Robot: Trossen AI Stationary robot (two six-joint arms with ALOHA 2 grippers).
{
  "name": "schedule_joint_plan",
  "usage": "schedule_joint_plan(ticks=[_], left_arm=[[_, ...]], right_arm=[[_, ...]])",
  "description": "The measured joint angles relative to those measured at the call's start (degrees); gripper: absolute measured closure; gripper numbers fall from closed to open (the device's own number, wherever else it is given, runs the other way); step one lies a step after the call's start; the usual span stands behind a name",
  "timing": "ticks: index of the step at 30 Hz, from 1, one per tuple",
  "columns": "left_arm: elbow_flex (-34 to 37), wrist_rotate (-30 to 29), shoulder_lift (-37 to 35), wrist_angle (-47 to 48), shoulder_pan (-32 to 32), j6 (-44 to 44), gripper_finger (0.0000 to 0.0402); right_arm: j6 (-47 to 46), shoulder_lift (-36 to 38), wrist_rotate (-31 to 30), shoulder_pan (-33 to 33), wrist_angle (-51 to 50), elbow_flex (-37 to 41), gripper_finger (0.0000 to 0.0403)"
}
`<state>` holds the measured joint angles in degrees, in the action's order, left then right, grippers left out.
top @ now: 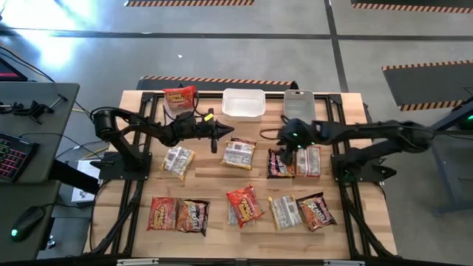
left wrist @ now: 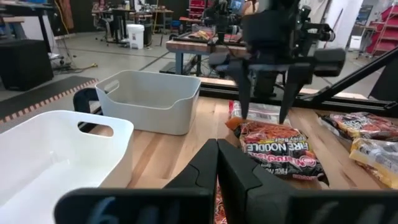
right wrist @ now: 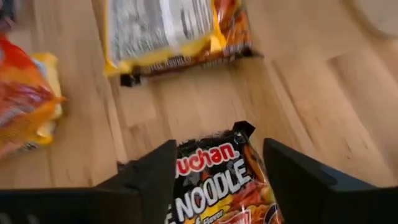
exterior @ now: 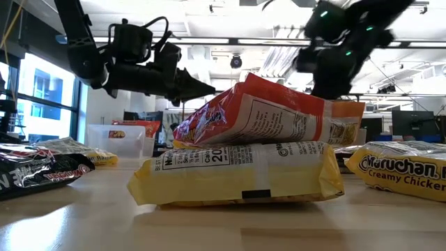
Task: Sort Maruchan noodles
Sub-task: Put the black noodle pack into the white bin
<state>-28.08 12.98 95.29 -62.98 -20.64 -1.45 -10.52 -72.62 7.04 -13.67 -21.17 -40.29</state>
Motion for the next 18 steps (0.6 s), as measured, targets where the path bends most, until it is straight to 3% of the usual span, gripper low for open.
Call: schedule_joint_plan(ticks=[6, 13, 18], left_arm=[[0.0, 0.0, 0.0, 0.0, 0.0, 1.2, 0.0401], [0.0, 0.0, 0.0, 0.1, 0.0, 1.7, 0.0401], [0.0, 0.0, 0.0, 0.1, 0.0, 1.2, 0.0401]], right_arm=[[5.7, -12.1, 4.8, -4.2, -7.2, -7.8, 0.0159], [12.4, -22.6, 12.7, -7.2, -14.5, -15.4, 0.0173], [15.9, -28.1, 13.2, -8.2, -20.0, -19.1, 0.0193]])
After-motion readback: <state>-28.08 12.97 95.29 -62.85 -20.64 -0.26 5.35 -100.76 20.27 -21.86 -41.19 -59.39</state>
